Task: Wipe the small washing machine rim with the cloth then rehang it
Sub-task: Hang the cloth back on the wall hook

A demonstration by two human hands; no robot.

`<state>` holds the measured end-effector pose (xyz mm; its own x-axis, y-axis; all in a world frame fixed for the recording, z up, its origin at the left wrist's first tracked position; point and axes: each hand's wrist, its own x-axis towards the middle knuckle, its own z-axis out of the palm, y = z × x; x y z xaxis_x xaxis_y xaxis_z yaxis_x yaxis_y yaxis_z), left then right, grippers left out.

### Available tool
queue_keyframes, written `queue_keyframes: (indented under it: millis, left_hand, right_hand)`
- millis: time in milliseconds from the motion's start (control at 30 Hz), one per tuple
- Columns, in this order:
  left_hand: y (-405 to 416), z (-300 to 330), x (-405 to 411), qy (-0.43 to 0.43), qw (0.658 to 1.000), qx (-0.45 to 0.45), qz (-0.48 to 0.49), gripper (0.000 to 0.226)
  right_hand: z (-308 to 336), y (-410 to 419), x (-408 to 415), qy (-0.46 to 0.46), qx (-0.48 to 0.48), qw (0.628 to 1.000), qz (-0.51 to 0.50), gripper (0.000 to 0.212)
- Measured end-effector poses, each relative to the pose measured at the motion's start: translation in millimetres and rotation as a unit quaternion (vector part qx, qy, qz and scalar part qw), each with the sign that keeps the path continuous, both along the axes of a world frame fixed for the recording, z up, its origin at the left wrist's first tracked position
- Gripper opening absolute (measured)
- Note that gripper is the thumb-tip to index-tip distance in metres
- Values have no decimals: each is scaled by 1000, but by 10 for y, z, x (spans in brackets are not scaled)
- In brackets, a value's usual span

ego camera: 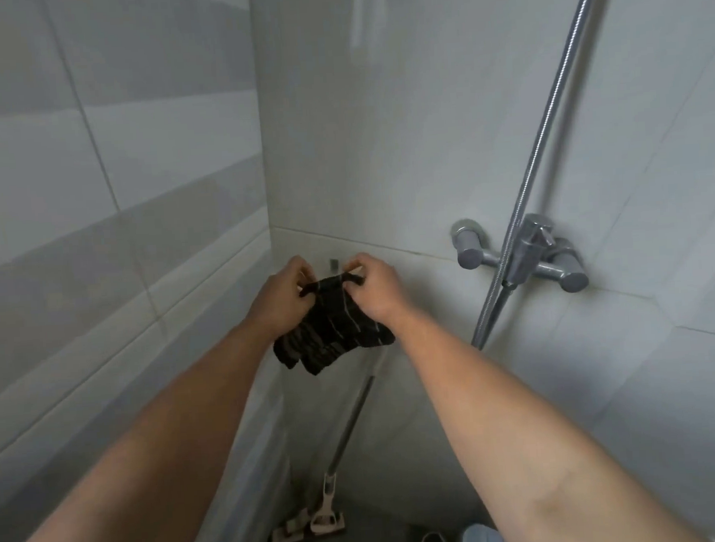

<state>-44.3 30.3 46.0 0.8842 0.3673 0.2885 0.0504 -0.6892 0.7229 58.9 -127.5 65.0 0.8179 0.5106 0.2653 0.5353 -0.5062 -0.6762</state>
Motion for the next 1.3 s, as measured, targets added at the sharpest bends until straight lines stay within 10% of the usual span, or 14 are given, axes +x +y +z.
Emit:
queue_keyframes:
  millis: [400,733,1300]
  left_hand:
    - [404,-488,1105,-70,982,176,20,11]
    - [379,-710,1122,-84,982,163,54,13]
    - [-13,-956,740,10,997,77,-1,78]
  right_hand:
    - [-541,374,795,-273,-105,956,-28,12]
    - [-875,267,772,-220,-157,963,16,20]
    - [-887,116,386,-148,-200,968,25,54]
